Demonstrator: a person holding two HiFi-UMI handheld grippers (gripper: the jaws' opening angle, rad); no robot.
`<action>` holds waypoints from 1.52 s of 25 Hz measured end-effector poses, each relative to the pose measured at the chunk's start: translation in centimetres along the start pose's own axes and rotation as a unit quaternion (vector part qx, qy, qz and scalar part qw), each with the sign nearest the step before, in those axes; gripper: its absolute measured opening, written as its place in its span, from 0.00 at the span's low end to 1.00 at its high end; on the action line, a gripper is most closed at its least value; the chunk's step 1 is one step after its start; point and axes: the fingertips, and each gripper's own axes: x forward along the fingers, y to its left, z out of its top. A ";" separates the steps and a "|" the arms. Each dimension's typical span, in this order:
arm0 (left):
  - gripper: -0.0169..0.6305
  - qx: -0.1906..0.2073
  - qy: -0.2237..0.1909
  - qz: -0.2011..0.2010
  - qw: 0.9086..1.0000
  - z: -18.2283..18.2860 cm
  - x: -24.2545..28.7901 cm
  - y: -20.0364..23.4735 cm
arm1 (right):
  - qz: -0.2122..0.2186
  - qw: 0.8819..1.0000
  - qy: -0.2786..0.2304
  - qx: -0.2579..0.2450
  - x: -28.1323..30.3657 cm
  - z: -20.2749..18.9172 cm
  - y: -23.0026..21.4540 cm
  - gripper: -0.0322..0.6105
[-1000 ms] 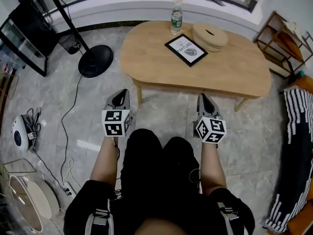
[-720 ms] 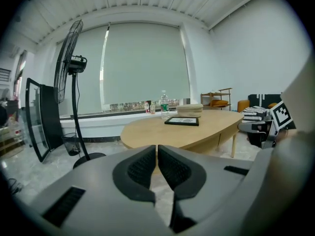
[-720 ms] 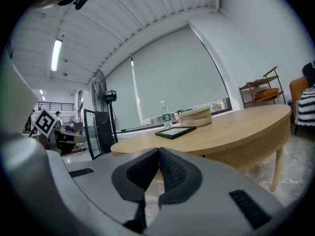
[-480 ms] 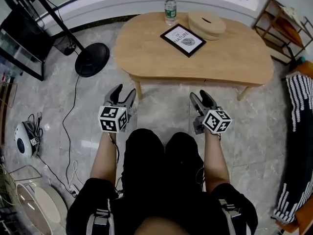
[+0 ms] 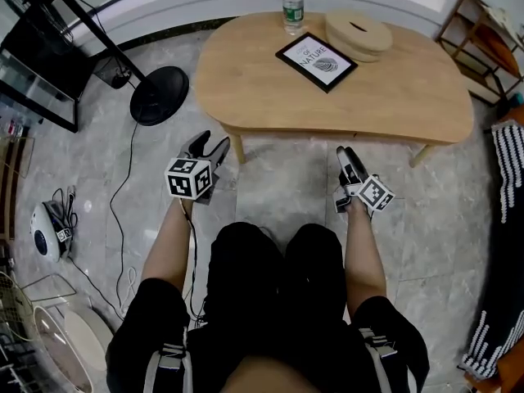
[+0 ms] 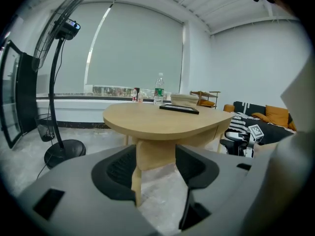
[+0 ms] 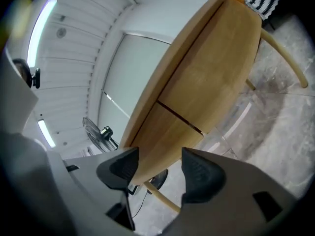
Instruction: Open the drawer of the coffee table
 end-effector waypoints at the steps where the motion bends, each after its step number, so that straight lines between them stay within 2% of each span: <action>1: 0.41 -0.002 0.003 -0.006 1.000 -0.5 0.7 0.4 | 0.000 1.000 0.001 0.000 0.4 -0.2 -0.7 0.50; 5: 0.41 -0.018 0.015 -0.028 0.999 -2.3 3.6 1.8 | -0.009 1.000 -0.011 0.020 1.8 -0.3 -3.7 0.50; 10: 0.41 -0.006 0.027 -0.046 0.999 -3.2 6.2 2.2 | -0.009 0.999 -0.020 0.032 3.0 0.4 -6.3 0.48; 15: 0.41 -0.006 0.017 -0.068 0.998 -2.7 8.3 2.2 | 0.031 0.997 -0.038 0.066 4.5 1.0 -7.1 0.43; 19: 0.41 -0.009 0.011 -0.078 0.997 -2.4 8.9 2.7 | 0.055 0.995 -0.031 0.077 5.3 1.0 -6.9 0.40; 27: 0.39 0.018 0.026 -0.084 0.996 -2.7 8.6 2.3 | 0.068 0.992 -0.043 0.093 4.8 0.8 -6.2 0.38; 38: 0.37 0.022 0.029 -0.089 0.995 -4.6 4.8 0.5 | 0.083 0.992 -0.008 0.096 1.1 -1.0 -5.0 0.35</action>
